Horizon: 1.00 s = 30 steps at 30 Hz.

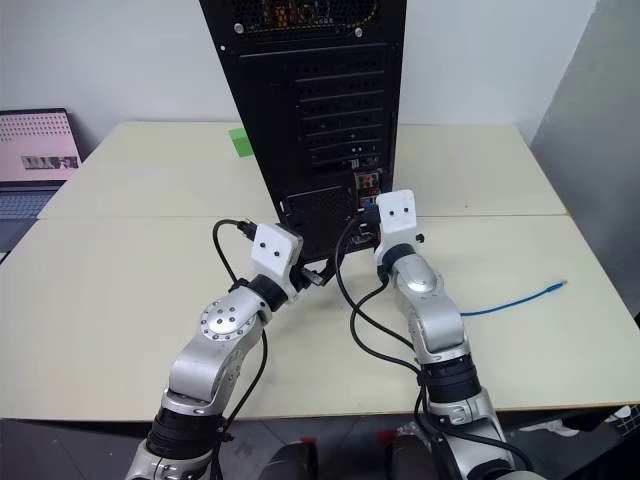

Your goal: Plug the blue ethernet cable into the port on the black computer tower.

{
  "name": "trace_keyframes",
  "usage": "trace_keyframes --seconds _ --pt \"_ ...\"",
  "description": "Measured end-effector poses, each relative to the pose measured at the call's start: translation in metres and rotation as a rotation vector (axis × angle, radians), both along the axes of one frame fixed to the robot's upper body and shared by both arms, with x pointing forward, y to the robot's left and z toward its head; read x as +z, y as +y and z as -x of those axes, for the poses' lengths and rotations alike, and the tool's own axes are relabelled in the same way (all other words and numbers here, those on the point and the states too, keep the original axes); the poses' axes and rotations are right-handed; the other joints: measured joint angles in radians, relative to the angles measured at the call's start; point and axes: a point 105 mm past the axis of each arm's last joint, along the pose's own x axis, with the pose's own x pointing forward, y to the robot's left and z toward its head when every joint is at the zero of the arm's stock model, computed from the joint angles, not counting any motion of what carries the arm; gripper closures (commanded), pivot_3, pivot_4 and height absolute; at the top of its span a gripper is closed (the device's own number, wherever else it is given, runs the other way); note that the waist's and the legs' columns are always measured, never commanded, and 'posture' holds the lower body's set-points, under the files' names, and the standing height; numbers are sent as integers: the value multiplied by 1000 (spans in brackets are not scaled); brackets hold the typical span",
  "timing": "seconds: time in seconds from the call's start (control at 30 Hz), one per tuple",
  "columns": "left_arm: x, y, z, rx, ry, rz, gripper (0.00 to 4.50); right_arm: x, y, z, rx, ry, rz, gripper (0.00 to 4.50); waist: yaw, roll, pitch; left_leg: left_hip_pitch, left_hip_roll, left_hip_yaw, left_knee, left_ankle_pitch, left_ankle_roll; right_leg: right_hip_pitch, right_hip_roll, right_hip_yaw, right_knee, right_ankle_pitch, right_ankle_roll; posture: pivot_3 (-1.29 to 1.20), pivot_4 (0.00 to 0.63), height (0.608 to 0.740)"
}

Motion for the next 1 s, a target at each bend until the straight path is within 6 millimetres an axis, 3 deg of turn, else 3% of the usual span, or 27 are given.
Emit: trace_keyframes --seconds 1.0 --pt "1 2 0 7 -5 -3 315 6 10 -4 -1 31 -17 4500 -7 0 0 0 0 0 0 0 0 -1 0 1 0 0 0 0 150 740"
